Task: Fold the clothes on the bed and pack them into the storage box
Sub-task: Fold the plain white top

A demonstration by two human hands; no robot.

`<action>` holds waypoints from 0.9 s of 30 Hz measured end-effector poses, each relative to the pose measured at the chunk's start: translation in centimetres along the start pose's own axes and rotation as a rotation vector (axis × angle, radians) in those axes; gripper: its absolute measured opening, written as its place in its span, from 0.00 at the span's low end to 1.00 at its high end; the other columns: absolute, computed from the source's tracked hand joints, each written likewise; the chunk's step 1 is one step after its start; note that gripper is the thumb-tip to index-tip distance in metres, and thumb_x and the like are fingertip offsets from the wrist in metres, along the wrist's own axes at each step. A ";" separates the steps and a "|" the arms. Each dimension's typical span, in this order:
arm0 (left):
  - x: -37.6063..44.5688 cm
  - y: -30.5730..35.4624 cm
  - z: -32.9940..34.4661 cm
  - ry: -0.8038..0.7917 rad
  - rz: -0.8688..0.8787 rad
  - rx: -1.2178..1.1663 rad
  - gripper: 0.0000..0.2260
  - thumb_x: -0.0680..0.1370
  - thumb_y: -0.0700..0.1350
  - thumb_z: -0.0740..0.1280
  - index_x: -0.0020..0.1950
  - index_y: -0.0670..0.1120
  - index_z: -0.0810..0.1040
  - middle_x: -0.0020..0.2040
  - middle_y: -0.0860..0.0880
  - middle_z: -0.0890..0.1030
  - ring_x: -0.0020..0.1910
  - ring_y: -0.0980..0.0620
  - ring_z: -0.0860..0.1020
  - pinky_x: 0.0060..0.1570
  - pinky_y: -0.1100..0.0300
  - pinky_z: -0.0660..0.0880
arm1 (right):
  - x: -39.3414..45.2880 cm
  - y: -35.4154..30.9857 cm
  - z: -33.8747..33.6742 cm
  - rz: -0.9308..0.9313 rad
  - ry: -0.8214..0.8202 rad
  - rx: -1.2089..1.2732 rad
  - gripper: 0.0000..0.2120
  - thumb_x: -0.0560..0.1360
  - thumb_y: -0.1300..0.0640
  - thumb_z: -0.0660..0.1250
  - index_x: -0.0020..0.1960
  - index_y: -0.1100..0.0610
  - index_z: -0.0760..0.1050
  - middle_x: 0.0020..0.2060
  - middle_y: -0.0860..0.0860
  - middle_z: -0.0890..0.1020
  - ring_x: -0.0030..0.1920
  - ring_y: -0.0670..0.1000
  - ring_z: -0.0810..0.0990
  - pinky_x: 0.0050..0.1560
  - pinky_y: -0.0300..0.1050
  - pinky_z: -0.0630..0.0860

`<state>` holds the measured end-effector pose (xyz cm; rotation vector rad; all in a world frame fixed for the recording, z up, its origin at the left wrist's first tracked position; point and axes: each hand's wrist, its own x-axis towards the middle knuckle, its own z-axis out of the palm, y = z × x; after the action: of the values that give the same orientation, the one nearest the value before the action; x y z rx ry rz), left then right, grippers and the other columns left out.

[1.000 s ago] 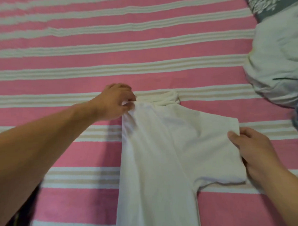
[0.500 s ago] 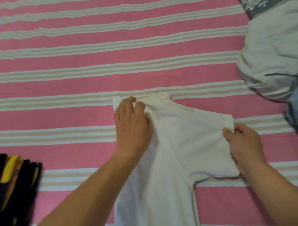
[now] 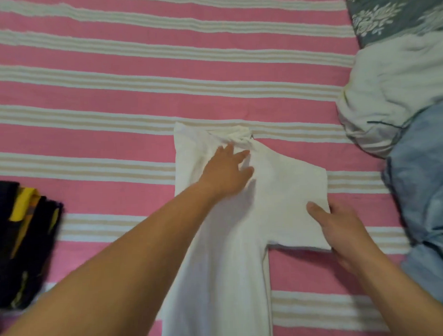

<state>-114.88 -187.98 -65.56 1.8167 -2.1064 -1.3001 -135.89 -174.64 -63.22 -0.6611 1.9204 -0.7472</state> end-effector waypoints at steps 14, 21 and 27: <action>-6.9 -7.5 -1.8 0.206 -0.490 -1.182 0.10 0.81 0.47 0.69 0.61 0.45 0.80 0.53 0.44 0.86 0.53 0.44 0.85 0.58 0.43 0.80 | -0.2 -7.6 10.4 -0.584 -0.136 -0.919 0.19 0.82 0.44 0.59 0.71 0.47 0.71 0.60 0.51 0.79 0.57 0.56 0.79 0.54 0.47 0.74; -7.4 -7.0 -0.7 0.403 -0.554 -0.752 0.06 0.77 0.39 0.68 0.51 0.47 0.77 0.47 0.46 0.82 0.44 0.46 0.81 0.42 0.52 0.79 | 8.6 -8.1 10.8 -0.457 -0.148 -0.712 0.18 0.80 0.48 0.65 0.68 0.48 0.70 0.60 0.51 0.68 0.55 0.52 0.73 0.58 0.48 0.73; -4.5 -7.5 -3.3 0.398 -0.324 -0.121 0.24 0.77 0.55 0.72 0.67 0.47 0.70 0.60 0.49 0.76 0.56 0.46 0.78 0.53 0.49 0.77 | 11.0 -7.8 11.8 -0.368 0.042 -0.482 0.21 0.73 0.50 0.72 0.62 0.52 0.70 0.58 0.50 0.77 0.54 0.53 0.78 0.52 0.48 0.76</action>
<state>-105.86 -185.54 -66.15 2.2048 -1.5479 -0.9817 -128.74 -190.30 -68.26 -1.3304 2.0603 -0.5155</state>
